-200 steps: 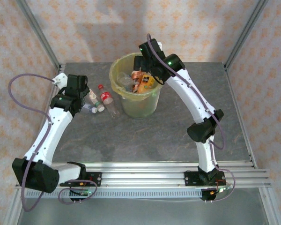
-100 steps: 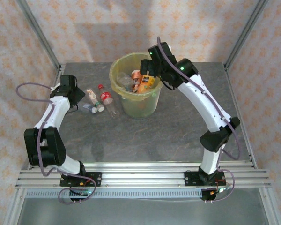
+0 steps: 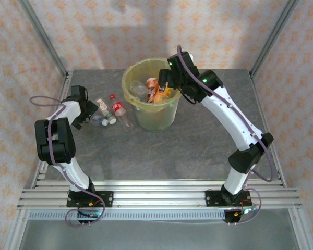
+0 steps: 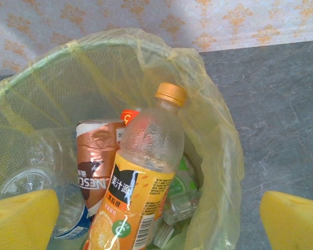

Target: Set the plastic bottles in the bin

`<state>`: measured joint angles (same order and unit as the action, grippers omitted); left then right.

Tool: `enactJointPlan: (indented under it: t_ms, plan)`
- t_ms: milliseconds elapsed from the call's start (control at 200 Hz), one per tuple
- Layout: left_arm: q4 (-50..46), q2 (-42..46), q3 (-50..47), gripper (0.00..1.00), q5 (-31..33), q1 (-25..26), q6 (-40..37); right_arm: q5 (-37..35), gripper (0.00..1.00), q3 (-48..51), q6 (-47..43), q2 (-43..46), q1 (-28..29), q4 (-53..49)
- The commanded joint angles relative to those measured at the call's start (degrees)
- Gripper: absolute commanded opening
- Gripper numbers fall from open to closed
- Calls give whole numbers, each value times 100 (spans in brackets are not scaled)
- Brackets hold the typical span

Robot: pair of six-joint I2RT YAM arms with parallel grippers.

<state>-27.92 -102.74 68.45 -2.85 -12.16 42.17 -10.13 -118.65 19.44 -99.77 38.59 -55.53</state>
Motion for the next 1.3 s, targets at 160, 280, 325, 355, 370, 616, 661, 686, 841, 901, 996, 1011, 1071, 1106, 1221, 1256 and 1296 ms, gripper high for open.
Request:
enactJointPlan:
  t_ms: [160,280,325,355,370,616,661,686,841,901,996,1011,1071,1106,1221,1256,1296]
  plan:
    - [120,-276,174,100,-66,-93,185,-171,99,39,47,121,17,112]
    - [103,-402,159,100,-73,-111,230,-160,99,35,71,102,18,130]
    - [118,-436,144,100,-83,-126,254,-160,99,35,78,98,17,129]
    - [137,-456,121,100,-99,-128,263,-159,99,35,90,85,17,130]
    - [150,-462,110,100,-101,-136,264,-163,99,39,87,86,17,130]
    - [221,-505,16,90,-110,-216,350,-180,99,79,121,115,17,127]
    - [242,-502,-15,86,-119,-232,370,-178,99,88,130,115,17,130]
    - [251,-506,-30,83,-122,-236,383,-171,99,92,132,115,19,130]
    - [274,-505,-97,69,-153,-265,414,-168,99,114,148,115,17,123]
    - [279,-503,-106,68,-159,-269,415,-164,99,121,148,124,17,121]
    - [279,-490,-124,62,-176,-274,432,-178,99,146,156,148,22,130]
    - [279,-480,-123,62,-172,-270,432,-181,99,149,161,149,18,132]
    - [279,-438,-152,62,-164,-269,432,-200,99,175,165,168,17,139]
    - [270,-394,-163,62,-148,-269,424,-200,99,196,166,179,17,147]
    - [183,-195,-169,62,-44,-269,334,-232,99,261,181,233,17,174]
    - [158,-103,-182,62,-12,-274,299,-227,99,287,183,261,17,190]
    - [130,10,-195,62,27,-273,251,-250,99,322,196,287,17,204]
